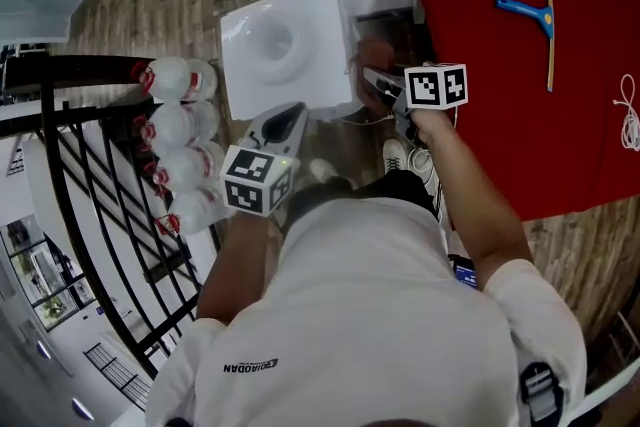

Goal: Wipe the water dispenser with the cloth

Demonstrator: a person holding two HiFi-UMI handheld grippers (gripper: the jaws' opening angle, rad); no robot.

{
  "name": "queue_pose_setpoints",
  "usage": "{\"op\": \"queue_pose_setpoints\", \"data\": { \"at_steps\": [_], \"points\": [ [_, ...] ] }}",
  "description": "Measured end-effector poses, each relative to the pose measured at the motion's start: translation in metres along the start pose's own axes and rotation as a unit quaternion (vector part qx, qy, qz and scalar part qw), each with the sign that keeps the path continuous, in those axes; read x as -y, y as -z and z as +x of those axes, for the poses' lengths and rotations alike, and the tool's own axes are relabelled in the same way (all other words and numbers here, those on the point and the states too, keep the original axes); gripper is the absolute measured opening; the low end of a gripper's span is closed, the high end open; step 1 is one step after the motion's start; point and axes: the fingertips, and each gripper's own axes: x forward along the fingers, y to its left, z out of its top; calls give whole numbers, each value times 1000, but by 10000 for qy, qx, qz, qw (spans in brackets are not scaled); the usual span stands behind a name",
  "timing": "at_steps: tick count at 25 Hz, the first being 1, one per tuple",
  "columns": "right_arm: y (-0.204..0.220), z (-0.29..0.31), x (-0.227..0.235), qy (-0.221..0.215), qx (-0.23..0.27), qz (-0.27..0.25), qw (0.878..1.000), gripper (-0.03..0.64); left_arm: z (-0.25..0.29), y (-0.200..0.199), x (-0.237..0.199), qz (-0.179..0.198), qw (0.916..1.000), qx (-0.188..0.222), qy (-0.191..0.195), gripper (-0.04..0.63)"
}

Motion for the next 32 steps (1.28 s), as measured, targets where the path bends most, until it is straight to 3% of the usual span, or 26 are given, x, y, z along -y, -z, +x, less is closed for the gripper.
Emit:
{"op": "queue_pose_setpoints", "data": {
  "at_steps": [12,25,32],
  "points": [
    [45,48,100,567,-533,330,9964,54,23,-2,-4,-643,9978,-26,184,-11],
    [104,105,217,1167,-1120,510,9855,54,32,-4,-9,-741,9971,-27,177,-11],
    [128,121,259,1407,-1292,874,9777,54,31,-1,-8,-830,9964,-82,173,-11]
  ]
}}
